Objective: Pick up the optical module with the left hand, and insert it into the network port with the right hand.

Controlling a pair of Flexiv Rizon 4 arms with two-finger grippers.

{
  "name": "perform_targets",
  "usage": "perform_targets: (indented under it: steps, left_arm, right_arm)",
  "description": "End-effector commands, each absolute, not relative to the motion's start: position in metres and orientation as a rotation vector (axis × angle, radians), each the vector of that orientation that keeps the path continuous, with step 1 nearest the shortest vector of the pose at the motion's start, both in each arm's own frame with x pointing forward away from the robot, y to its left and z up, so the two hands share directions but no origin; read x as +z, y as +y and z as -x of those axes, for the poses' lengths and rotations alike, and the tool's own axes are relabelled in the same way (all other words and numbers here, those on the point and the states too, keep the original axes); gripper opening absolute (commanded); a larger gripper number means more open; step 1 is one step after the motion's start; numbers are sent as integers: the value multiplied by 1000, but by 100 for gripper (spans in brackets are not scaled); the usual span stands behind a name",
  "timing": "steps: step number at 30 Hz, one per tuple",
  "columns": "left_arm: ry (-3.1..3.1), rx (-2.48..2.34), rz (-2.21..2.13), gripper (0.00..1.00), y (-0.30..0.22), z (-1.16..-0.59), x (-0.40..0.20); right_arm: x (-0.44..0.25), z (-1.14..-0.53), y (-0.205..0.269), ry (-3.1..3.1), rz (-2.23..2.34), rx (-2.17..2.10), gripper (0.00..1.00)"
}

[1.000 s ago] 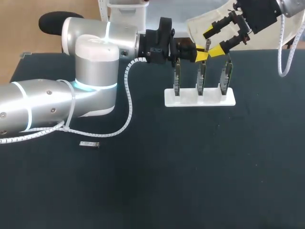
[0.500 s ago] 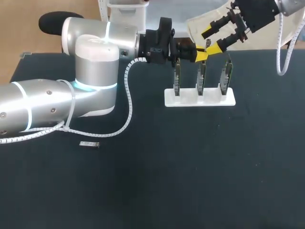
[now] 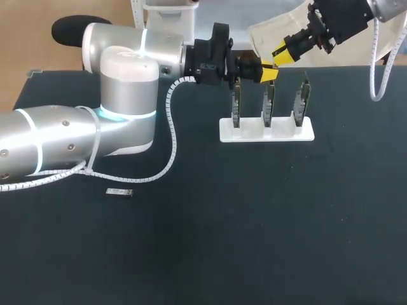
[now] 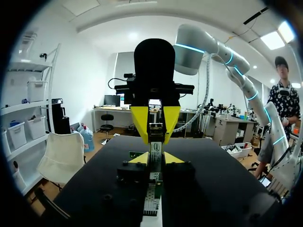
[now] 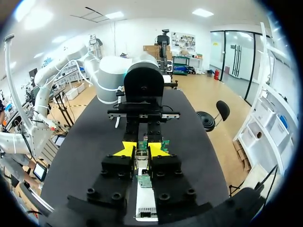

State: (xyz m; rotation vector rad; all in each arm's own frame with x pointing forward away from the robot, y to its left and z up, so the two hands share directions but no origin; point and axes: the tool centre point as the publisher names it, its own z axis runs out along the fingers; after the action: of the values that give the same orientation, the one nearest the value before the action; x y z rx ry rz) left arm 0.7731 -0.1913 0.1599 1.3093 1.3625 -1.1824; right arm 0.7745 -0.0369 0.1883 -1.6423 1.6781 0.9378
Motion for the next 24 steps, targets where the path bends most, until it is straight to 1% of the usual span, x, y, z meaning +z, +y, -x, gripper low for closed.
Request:
perform_targets:
  steps: [1, 5, 6, 7, 24]
  left_arm:
    - [1361, -1187, -1316, 0, -192, -775, 160]
    - [1361, -1187, -1316, 0, -192, -775, 160]
    - [1361, -1187, -1316, 36, -192, -775, 160]
    - [1361, -1187, -1316, 100, -192, -775, 160]
    - [1374, -1166, -1349, 100, -190, -773, 161]
  right_arm:
    - [188, -774, -37, 1677, 1641, 937, 0]
    - [187, -773, -35, 1675, 1643, 944, 0]
    - [187, -773, -35, 1674, 1643, 946, 0]
    - [187, -773, -35, 1674, 1642, 948, 0]
    - [187, -772, -33, 1674, 1624, 945, 0]
